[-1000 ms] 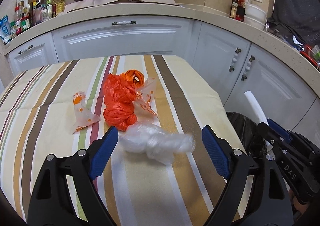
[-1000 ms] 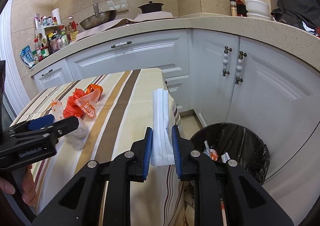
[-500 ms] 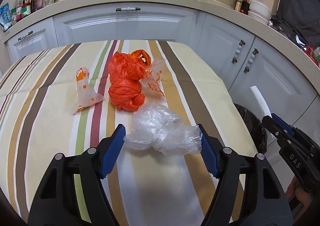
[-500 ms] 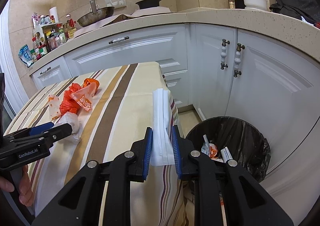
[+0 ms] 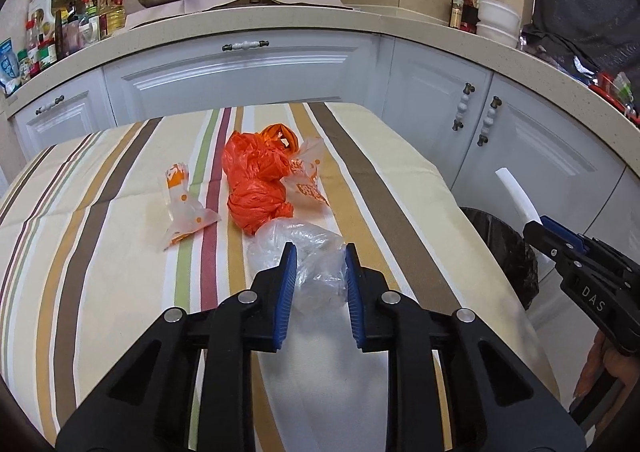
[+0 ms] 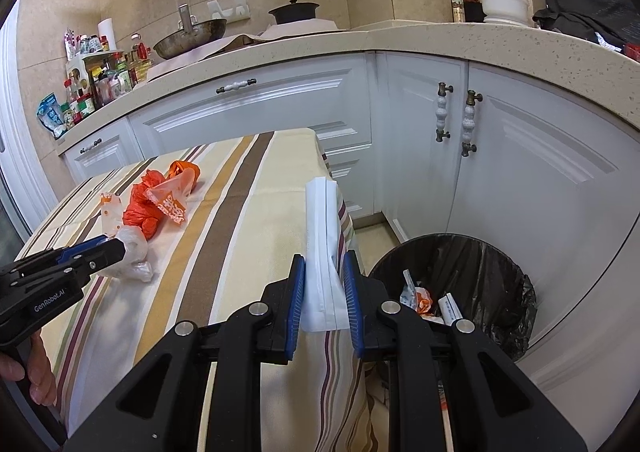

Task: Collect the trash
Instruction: 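Carry the plastic wrap and white strip over the bin and open both grippers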

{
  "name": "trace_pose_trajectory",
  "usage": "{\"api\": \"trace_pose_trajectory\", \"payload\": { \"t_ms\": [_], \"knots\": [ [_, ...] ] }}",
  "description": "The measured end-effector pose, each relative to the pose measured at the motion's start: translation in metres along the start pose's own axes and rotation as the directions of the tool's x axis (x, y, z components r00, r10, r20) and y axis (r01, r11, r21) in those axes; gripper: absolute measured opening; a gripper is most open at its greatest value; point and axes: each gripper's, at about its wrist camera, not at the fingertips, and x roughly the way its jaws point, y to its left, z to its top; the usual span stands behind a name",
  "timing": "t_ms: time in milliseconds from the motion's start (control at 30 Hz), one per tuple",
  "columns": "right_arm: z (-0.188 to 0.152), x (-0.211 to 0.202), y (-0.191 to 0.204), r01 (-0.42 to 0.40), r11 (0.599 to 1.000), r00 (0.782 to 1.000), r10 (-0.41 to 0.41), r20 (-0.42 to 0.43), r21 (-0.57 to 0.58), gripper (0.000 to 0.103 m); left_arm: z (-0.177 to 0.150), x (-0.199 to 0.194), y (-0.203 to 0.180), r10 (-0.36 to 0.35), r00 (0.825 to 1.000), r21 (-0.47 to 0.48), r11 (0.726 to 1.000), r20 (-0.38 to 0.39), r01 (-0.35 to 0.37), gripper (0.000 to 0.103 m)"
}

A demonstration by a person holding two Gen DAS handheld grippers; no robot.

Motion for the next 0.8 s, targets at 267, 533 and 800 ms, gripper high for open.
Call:
{"api": "trace_pose_trajectory", "payload": {
  "t_ms": [267,533,800],
  "knots": [
    [-0.002,-0.012,-0.007,0.022,1.0,0.999,-0.022,0.024,0.012,0.021,0.005,-0.013,-0.002,-0.019,0.999,-0.006,1.0,0.026,0.019,0.018],
    [-0.003,-0.018,-0.032,0.083,0.996,0.995,-0.085,0.046,0.045,0.021,0.022,-0.022,-0.042,-0.092,0.993,0.044,0.995,0.076,0.088,0.018],
    [-0.005,-0.024,-0.075,0.162,0.982,0.984,-0.168,0.059,0.099,0.021,0.043,-0.015,-0.121,-0.199,0.973,0.151,0.972,0.118,0.18,0.018]
  ]
}}
